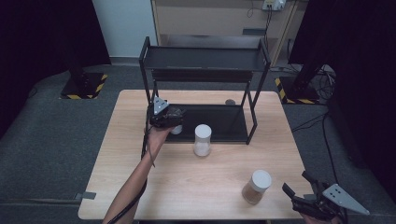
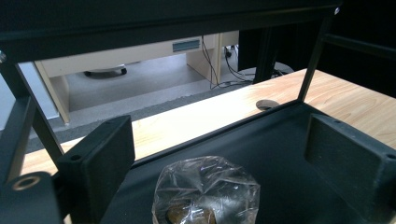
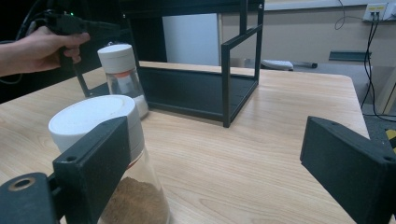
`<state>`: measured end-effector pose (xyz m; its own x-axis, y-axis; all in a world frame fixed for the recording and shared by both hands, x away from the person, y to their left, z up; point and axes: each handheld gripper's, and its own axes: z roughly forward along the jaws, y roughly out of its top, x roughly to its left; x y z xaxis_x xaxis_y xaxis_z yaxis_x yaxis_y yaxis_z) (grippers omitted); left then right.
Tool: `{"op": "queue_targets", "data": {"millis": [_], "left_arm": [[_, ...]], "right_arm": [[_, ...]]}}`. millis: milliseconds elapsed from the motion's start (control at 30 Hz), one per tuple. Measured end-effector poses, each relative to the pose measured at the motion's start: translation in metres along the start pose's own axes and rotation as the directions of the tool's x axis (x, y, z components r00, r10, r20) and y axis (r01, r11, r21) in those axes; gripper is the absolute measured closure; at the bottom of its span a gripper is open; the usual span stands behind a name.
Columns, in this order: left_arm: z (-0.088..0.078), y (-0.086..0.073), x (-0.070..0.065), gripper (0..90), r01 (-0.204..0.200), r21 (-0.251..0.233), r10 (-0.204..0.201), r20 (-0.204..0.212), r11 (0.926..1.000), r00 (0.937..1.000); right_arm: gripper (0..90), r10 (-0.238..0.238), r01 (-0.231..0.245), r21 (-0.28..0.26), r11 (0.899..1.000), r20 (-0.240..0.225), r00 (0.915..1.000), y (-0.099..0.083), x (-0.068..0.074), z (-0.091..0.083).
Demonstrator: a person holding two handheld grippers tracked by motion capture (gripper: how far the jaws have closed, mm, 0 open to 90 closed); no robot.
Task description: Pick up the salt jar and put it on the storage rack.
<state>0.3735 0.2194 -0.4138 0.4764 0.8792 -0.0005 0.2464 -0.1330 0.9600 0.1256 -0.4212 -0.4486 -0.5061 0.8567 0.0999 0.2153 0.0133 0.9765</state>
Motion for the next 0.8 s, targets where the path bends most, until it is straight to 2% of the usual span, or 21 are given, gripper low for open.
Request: {"op": "queue_targets", "data": {"millis": [67, 200, 267, 300, 433, 533, 733, 800], "left_arm": [[-0.003, 0.004, 0.002, 5.7, 0.012, -0.003, -0.012, 0.013, 0.9999, 0.9998], [-0.01, 0.012, 0.003, 4.6, 0.009, -0.014, -0.009, 0.03, 0.9999, 0.9995], [-0.017, 0.019, 0.005, 4.5, 0.016, -0.012, -0.015, 0.057, 0.9998, 0.9982], [-0.017, 0.019, 0.005, 4.4, 0.016, -0.012, -0.015, 0.057, 0.9998, 0.9982], [-0.024, 0.027, 0.008, 4.3, 0.029, -0.01, -0.027, 0.105, 0.9995, 0.9941], [-0.031, 0.034, 0.01, 4.2, 0.024, -0.012, -0.023, 0.131, 0.9996, 0.9912], [-0.049, 0.041, 0.016, 3.2, 0.032, -0.037, -0.024, 0.191, 0.9988, 0.9813], [-0.052, 0.042, 0.015, 3.1, 0.022, -0.038, -0.015, 0.19, 0.999, 0.9817]], "right_arm": [[9.0, 0.0, 0.0, 0.001, 1.0, 0.001, 1.0, 0.0, 0.0, 0.0], [9.0, 0.001, -0.001, 0.0, 1.0, 0.002, 1.0, 0.0, 0.0, 0.0], [9.0, 0.001, -0.001, 0.001, 1.0, 0.001, 1.0, 0.0, 0.0, 0.0], [9.0, 0.001, -0.001, 0.001, 1.0, 0.001, 1.0, 0.0, 0.0, 0.0], [8.9, 0.0, 0.0, 0.001, 1.0, 0.0, 1.0, 0.0, 0.0, 0.0], [9.0, 0.0, 0.0, 0.002, 1.0, 0.001, 1.0, 0.0, 0.0, 0.0], [9.0, -0.003, 0.003, 0.004, 1.0, 0.001, 1.0, 0.001, 0.0, 0.001], [9.0, -0.002, 0.002, 0.004, 1.0, 0.0, 1.0, 0.001, 0.0, 0.001]]}}
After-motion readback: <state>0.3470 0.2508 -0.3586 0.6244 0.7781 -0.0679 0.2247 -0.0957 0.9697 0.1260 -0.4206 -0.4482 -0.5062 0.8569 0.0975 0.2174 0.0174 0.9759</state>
